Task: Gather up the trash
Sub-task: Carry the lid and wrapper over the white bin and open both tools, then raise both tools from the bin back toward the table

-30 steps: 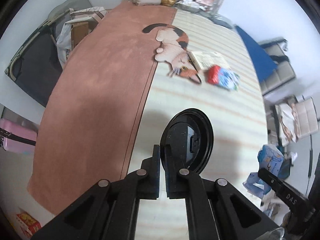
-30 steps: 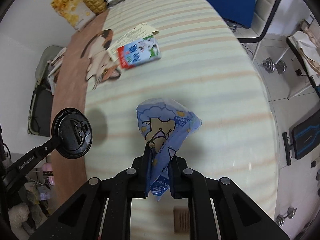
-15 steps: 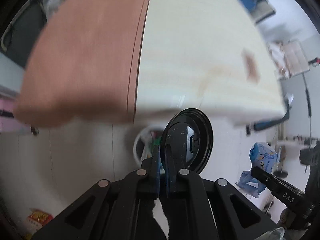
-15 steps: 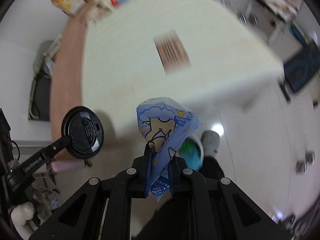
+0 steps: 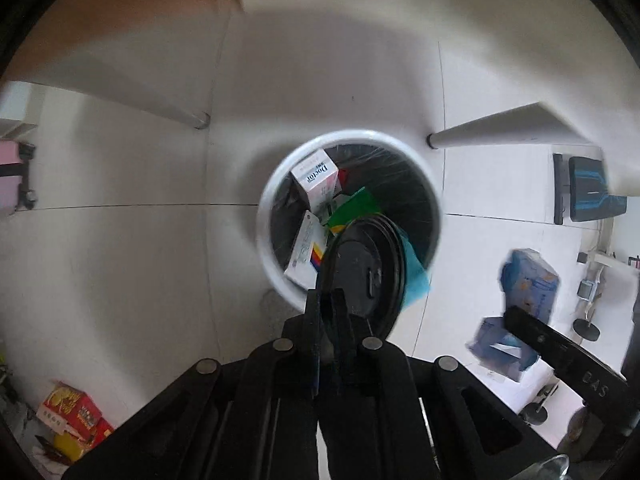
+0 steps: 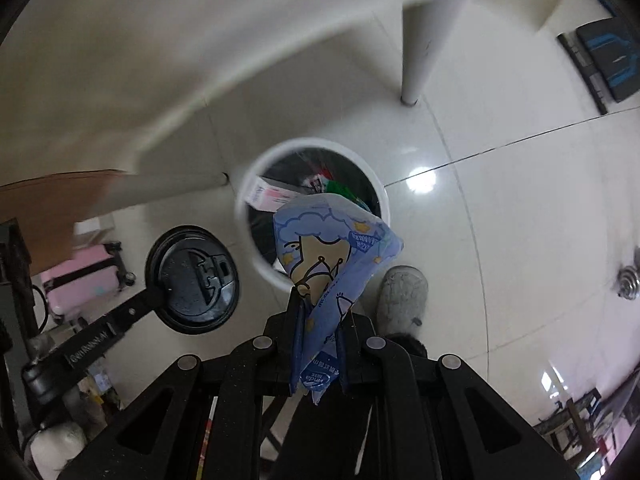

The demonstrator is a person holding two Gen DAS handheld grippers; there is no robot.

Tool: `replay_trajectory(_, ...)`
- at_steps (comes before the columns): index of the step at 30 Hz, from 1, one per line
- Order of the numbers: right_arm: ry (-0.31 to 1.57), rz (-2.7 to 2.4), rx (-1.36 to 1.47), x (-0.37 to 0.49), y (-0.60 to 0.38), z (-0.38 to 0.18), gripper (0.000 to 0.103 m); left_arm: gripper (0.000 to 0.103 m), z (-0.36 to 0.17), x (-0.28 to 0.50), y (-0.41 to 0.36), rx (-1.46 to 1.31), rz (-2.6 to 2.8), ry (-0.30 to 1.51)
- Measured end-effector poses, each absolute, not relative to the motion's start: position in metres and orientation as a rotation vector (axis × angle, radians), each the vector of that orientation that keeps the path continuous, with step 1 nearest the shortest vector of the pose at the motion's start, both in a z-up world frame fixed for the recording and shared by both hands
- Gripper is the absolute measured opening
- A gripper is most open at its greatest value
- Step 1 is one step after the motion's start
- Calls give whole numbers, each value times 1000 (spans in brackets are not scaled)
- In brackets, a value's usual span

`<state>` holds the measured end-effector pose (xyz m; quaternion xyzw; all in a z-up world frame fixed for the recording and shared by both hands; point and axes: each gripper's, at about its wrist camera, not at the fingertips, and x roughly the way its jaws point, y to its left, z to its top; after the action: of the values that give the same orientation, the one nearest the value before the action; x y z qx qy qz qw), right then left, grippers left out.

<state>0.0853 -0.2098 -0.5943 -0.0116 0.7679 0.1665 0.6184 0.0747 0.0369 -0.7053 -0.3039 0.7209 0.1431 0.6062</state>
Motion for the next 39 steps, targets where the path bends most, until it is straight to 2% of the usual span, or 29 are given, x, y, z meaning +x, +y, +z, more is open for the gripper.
replay_trajectory(2,1799,399,-20,94,-202,-631,17,6,-732,72,38,-736,333,1685)
replay_trajectory(3,1809,394,-20,96,-201,-653,20,7,-745,72,38,-734,337,1688)
replay_trajectory(4,1817,395,-20,97,-198,-665,28,7,-754,73,37,-704,352,1695)
replay_trajectory(5,1825,391,-19,99,-194,-678,32,8,-760,74,37,-677,364,1702)
replay_trajectory(6,1827,384,-19,100,-193,-693,41,13,-761,72,39,-675,368,1698)
replay_trajectory(7,1826,388,-16,100,-193,-701,54,33,-763,72,40,-676,376,1686)
replay_trajectory(8,1825,387,-18,101,-191,-707,60,52,-762,72,40,-667,384,1681)
replay_trajectory(9,1820,382,-22,101,-190,-712,68,91,-761,70,42,-660,391,1671)
replay_trajectory(10,1811,383,-28,102,-187,-715,77,103,-757,68,43,-649,400,1654)
replay_trajectory(13,1784,373,-74,102,-187,-714,98,103,-743,61,42,-616,428,1649)
replay_trajectory(15,1760,361,-122,103,-187,-711,101,103,-737,57,43,-578,448,1644)
replay_trajectory(26,1642,364,-294,86,-188,-648,102,103,-655,38,35,-494,511,1564)
replay_trajectory(34,1590,377,-320,71,-195,-570,102,103,-586,23,18,-482,506,1533)
replay_trajectory(39,1559,392,-313,56,-201,-504,102,103,-533,13,8,-463,492,1514)
